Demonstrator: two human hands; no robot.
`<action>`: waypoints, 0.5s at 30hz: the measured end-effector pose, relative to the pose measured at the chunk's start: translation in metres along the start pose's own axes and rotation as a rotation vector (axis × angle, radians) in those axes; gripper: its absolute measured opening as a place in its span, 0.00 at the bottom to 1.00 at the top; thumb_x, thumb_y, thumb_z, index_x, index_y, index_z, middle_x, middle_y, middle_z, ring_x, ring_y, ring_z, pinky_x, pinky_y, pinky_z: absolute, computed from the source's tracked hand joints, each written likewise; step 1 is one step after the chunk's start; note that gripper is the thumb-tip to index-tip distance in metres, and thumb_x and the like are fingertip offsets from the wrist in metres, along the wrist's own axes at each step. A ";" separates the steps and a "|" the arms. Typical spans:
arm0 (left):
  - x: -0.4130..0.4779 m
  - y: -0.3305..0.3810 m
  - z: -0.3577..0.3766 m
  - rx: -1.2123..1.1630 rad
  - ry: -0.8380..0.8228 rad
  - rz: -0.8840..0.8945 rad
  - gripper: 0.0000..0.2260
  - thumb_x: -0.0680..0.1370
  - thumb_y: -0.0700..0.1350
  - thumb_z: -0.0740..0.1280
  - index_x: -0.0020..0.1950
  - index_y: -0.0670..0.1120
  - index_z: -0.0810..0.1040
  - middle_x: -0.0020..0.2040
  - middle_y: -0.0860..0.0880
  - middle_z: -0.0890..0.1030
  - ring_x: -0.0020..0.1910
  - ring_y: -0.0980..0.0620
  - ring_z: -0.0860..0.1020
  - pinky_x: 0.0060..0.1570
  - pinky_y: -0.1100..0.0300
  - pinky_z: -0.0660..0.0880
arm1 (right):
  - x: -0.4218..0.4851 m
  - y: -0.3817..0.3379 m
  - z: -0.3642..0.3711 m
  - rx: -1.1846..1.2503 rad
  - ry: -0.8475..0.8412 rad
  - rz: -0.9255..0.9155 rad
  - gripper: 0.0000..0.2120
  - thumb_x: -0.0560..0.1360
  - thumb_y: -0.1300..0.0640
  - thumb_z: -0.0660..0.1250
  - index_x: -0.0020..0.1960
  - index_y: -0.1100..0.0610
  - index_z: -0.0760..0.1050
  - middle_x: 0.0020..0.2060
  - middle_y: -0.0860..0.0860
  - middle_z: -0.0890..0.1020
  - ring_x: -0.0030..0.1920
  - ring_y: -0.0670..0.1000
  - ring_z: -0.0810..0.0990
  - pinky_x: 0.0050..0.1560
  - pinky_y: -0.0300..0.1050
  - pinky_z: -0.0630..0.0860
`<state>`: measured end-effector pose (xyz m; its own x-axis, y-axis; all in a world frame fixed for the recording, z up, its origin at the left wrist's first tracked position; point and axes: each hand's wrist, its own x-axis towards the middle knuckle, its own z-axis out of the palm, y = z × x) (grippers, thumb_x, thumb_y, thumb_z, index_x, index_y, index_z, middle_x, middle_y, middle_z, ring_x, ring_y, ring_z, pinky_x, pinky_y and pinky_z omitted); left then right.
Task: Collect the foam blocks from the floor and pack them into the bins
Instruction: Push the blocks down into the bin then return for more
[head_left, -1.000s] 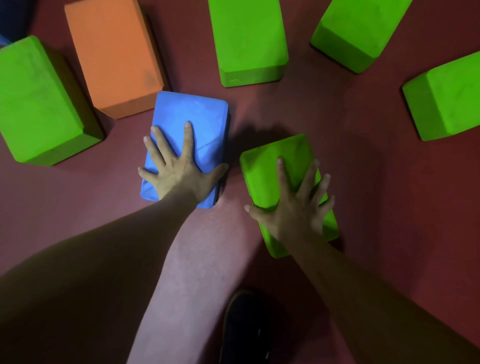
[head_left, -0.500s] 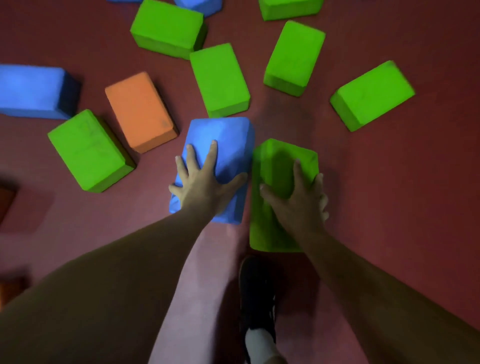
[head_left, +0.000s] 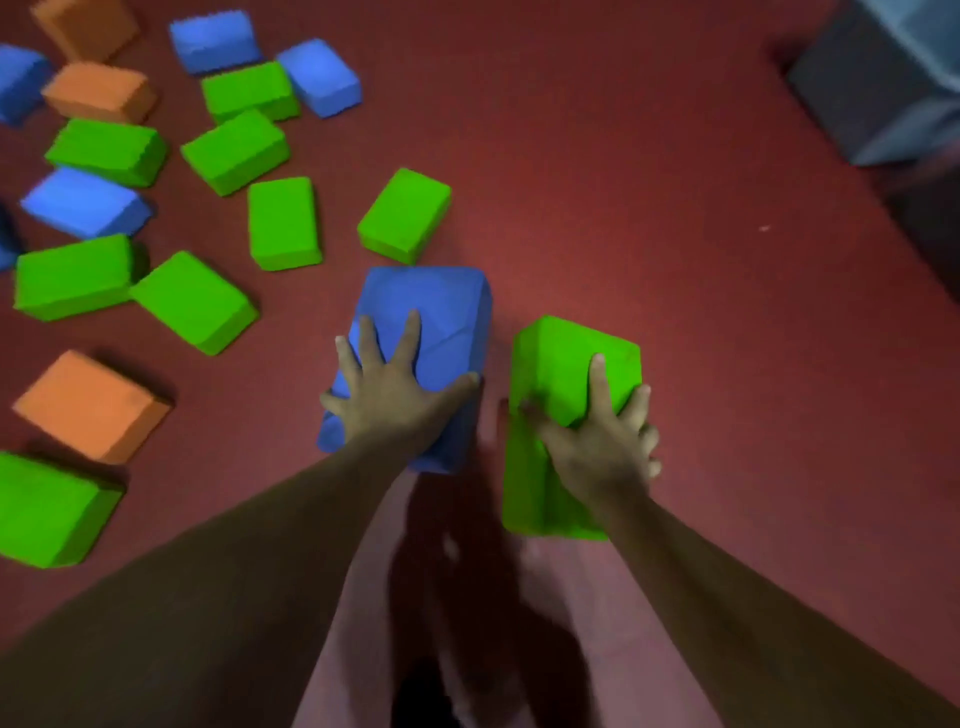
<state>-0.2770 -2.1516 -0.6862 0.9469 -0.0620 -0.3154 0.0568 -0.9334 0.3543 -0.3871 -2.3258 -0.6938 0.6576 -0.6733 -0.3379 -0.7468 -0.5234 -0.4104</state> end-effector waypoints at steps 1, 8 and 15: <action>-0.015 0.028 0.010 0.015 -0.019 0.033 0.45 0.68 0.77 0.62 0.79 0.68 0.46 0.83 0.53 0.41 0.81 0.45 0.39 0.71 0.28 0.50 | 0.001 0.027 -0.022 0.005 0.014 0.051 0.51 0.65 0.20 0.64 0.80 0.32 0.44 0.82 0.58 0.47 0.75 0.71 0.58 0.70 0.73 0.58; -0.147 0.221 0.097 0.141 -0.026 0.328 0.46 0.67 0.79 0.61 0.80 0.66 0.50 0.83 0.48 0.46 0.81 0.41 0.45 0.69 0.27 0.57 | -0.002 0.233 -0.165 0.133 0.126 0.307 0.52 0.64 0.19 0.63 0.79 0.31 0.41 0.82 0.56 0.43 0.78 0.69 0.52 0.73 0.71 0.54; -0.328 0.428 0.210 0.120 -0.159 0.462 0.45 0.69 0.77 0.62 0.80 0.67 0.47 0.83 0.52 0.42 0.81 0.44 0.41 0.71 0.27 0.52 | -0.038 0.476 -0.305 0.278 0.252 0.450 0.52 0.63 0.18 0.62 0.78 0.29 0.40 0.82 0.55 0.42 0.79 0.69 0.51 0.74 0.72 0.53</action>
<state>-0.6294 -2.6053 -0.6157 0.8044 -0.5225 -0.2828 -0.4023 -0.8293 0.3878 -0.7980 -2.7091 -0.6178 0.2123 -0.9187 -0.3329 -0.8706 -0.0231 -0.4914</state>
